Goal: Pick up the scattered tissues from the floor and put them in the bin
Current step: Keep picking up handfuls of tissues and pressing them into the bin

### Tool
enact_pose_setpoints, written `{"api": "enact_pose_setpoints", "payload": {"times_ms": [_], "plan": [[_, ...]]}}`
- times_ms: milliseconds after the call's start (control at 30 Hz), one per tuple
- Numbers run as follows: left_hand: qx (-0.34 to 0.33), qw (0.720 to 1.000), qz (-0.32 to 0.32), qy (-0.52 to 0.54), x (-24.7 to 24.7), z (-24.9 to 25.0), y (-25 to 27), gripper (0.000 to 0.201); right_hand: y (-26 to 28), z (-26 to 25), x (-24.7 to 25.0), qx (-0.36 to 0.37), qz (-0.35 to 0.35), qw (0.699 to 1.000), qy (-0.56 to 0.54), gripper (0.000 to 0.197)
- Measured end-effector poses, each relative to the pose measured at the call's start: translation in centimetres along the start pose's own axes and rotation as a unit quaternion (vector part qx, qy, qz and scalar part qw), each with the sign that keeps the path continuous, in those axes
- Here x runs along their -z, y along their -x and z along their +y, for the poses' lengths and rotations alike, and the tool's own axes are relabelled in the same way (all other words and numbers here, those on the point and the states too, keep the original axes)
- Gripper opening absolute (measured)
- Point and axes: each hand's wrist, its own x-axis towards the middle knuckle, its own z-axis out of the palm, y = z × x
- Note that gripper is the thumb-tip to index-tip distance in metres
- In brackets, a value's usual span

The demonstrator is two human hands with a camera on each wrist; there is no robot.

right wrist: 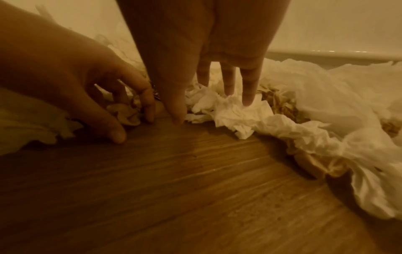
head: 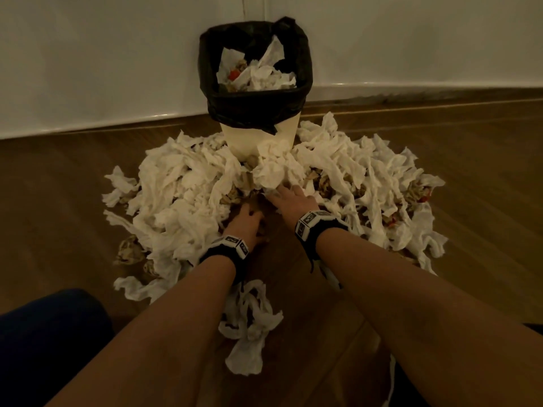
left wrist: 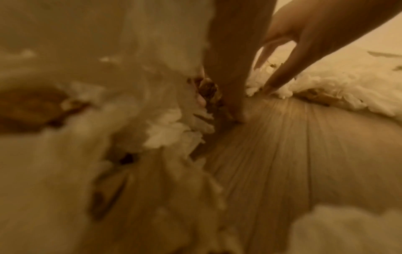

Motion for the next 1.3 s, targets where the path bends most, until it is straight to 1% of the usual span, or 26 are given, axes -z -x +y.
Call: {"api": "enact_pose_setpoints", "payload": {"times_ms": [100,167,267,367,467,533,600,633,667,700,767,833,1000,1033,1067,1100,1167,1200,1233,1267,1300], "plan": [[-0.009,1.000,0.011,-0.007,0.2,-0.2,-0.2,0.034,-0.2,-0.3,0.0,0.003,-0.039,0.999,-0.003,0.053],[-0.010,1.000,0.016,-0.008,0.3,-0.2,-0.1,0.028,-0.4,-0.7,-0.2,-0.011,-0.046,0.998,-0.042,0.047],[-0.017,0.999,0.036,-0.008,0.3,-0.2,0.2,0.018,-0.6,-1.1,-0.8,-0.012,-0.052,0.998,-0.040,0.043],[-0.020,0.999,0.040,-0.004,0.4,-0.2,0.3,0.019,-0.6,-1.2,-1.1,-0.002,-0.060,0.998,-0.017,0.043],[-0.012,0.999,0.027,-0.018,0.5,0.0,0.5,0.019,-0.4,-0.9,-1.4,0.007,-0.039,0.999,-0.013,0.046],[-0.004,0.999,0.023,-0.024,0.5,0.1,0.4,0.019,-0.1,-0.6,-1.8,0.012,0.010,1.000,-0.016,0.049],[-0.001,1.000,0.022,-0.022,0.4,0.2,0.4,0.019,0.4,-0.2,-2.1,0.006,0.072,0.997,0.015,0.049],[0.000,1.000,0.021,-0.019,0.4,0.2,0.4,0.019,0.7,-0.1,-2.2,0.000,0.092,0.995,0.029,0.048],[0.002,1.000,0.020,-0.015,0.5,0.2,0.3,0.020,0.9,-0.1,-2.3,-0.002,0.096,0.995,0.036,0.046],[0.004,1.000,0.016,-0.012,0.5,0.2,0.2,0.022,1.0,-0.1,-2.4,0.001,0.086,0.995,0.041,0.044],[0.007,1.000,0.007,-0.010,0.6,0.3,0.1,0.025,0.9,-0.2,-2.4,0.018,0.045,0.998,0.033,0.040],[0.006,1.000,0.010,-0.009,0.7,0.4,0.2,0.020,0.7,-0.3,-2.4,0.021,0.021,1.000,0.007,0.038],[0.004,1.000,0.010,-0.006,0.9,0.5,0.5,0.016,0.4,-0.5,-1.6,-0.012,0.012,0.997,-0.071,0.031],[0.004,1.000,0.008,-0.002,1.0,0.5,0.6,0.016,0.3,-0.4,-1.3,-0.030,0.013,0.993,-0.114,0.031],[0.003,1.000,0.008,0.006,1.1,0.4,0.7,0.017,0.2,-0.2,-0.8,-0.051,0.012,0.984,-0.168,0.032],[0.001,1.000,0.010,0.013,1.2,0.3,0.8,0.017,0.3,0.2,-0.6,-0.076,0.024,0.969,-0.234,0.031],[-0.004,1.000,0.022,0.020,1.5,0.2,1.1,0.015,0.6,1.0,-0.3,-0.123,0.070,0.925,-0.353,0.028],[-0.004,0.999,0.028,0.025,1.7,0.1,1.2,0.015,1.0,1.4,0.0,-0.144,0.078,0.893,-0.419,0.029],[-0.002,0.999,0.033,0.032,1.8,0.1,1.4,0.015,1.5,1.5,0.2,-0.171,0.075,0.850,-0.492,0.032],[0.001,0.999,0.037,0.039,2.1,0.1,1.5,0.016,2.1,1.9,0.4,-0.192,0.060,0.815,-0.543,0.036],[0.003,0.998,0.043,0.043,2.3,0.2,1.7,0.016,2.5,2.2,0.7,-0.202,0.050,0.781,-0.589,0.036]]}}
